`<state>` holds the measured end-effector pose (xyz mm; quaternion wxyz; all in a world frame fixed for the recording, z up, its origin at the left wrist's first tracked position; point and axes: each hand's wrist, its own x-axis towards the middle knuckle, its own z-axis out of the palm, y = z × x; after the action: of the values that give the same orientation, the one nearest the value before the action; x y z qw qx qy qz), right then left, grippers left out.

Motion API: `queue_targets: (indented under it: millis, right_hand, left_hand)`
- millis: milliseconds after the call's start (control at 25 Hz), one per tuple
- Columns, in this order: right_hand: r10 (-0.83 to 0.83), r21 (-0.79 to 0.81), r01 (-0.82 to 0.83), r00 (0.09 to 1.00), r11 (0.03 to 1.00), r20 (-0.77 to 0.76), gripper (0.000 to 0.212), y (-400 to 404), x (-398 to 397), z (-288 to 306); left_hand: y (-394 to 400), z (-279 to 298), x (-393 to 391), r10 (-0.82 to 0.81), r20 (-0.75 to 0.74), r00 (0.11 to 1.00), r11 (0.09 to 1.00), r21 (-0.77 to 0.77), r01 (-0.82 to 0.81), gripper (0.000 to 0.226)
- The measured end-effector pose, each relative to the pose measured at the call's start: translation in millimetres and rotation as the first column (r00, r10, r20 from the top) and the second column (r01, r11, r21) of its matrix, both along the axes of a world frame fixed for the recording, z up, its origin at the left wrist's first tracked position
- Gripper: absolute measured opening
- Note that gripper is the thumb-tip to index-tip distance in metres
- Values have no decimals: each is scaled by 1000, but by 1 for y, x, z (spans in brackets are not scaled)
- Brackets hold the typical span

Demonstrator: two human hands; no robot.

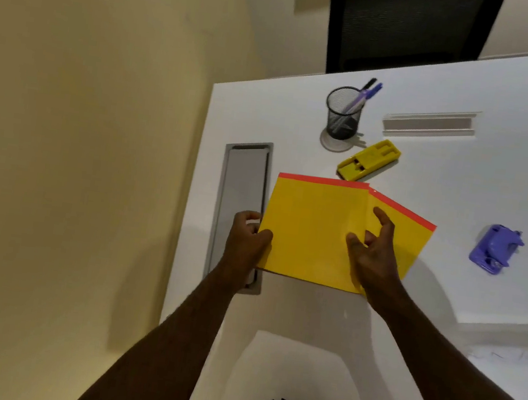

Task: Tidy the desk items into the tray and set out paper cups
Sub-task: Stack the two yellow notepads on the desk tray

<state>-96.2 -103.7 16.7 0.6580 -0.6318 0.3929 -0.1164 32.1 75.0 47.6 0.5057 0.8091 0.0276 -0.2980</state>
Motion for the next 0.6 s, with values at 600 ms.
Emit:
queue_targets:
  millis: [600]
  right_hand:
    - [529, 97, -525, 799, 845, -285, 50, 127, 86, -50]
  left_hand:
    - [143, -58, 69, -54, -115, 992, 818, 565, 110, 36]
